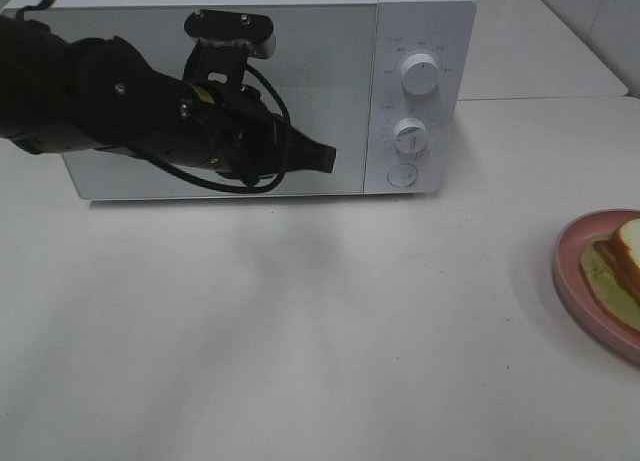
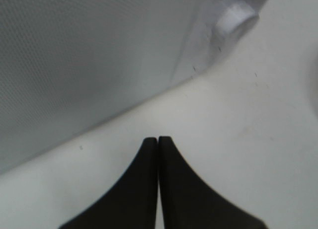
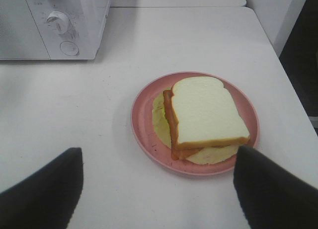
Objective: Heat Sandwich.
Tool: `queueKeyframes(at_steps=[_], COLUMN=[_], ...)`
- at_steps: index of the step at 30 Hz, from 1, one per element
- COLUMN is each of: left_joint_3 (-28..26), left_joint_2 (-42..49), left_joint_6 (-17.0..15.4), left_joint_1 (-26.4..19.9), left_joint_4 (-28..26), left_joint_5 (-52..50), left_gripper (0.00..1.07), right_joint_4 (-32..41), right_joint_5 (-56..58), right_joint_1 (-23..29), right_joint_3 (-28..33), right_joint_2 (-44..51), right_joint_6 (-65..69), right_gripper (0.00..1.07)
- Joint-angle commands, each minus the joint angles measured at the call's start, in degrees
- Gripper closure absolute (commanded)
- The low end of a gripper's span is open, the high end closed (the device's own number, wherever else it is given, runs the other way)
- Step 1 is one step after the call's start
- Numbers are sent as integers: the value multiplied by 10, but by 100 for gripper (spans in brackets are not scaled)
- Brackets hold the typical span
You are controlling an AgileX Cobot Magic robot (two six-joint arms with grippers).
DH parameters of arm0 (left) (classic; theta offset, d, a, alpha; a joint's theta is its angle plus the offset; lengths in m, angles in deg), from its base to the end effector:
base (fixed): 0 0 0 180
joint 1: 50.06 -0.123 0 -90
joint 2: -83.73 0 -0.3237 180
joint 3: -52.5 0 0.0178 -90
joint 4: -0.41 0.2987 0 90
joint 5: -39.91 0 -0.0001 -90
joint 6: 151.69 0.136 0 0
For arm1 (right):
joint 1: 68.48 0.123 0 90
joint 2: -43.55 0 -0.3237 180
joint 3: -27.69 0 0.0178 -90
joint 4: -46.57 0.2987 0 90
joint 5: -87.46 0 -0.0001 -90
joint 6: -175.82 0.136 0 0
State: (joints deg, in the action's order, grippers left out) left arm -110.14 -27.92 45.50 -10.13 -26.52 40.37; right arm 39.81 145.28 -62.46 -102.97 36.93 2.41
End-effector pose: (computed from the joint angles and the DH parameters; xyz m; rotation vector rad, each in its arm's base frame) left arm 0.3583 -0.3006 0.1632 0.6012 2.2213 -0.4605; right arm 0.0412 -0.0093 0.2880 0.0121 1.9805 0.0031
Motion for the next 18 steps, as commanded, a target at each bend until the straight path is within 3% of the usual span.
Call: queueKeyframes(at_steps=[1,2,3,4,5,6,10,18], left_joint_3=[2,2,2,2,2,2,0,-1], left_joint_2=[28,38,43,45,45,49,52,75], left_joint_6=[-2,-5,-8,-12,-12,-19,-18,-19], left_joint_1=[1,1,1,1,1,1,1,0], left_joint_4=[18,26,26,25,25,26,42,77], left_joint_5=[117,170,189,203,203,229,255,419], left_gripper=[89,63,45,31,31,5,8,9], right_joint_4=[-1,-1,-1,-1,-1,-1,-1,-1], right_joint_5=[-7,-7,-7,-7,-7,-7,-7,-7], right_joint_1=[-5,-5,-5,-5,-5,-5,-5,-5], right_joint_3=[2,2,2,2,2,2,2,2], right_joint_2=[15,15,15,15,15,15,15,15], right_joint_6=[5,5,5,5,5,5,5,5], right_gripper=[32,32,32,32,32,32,32,32])
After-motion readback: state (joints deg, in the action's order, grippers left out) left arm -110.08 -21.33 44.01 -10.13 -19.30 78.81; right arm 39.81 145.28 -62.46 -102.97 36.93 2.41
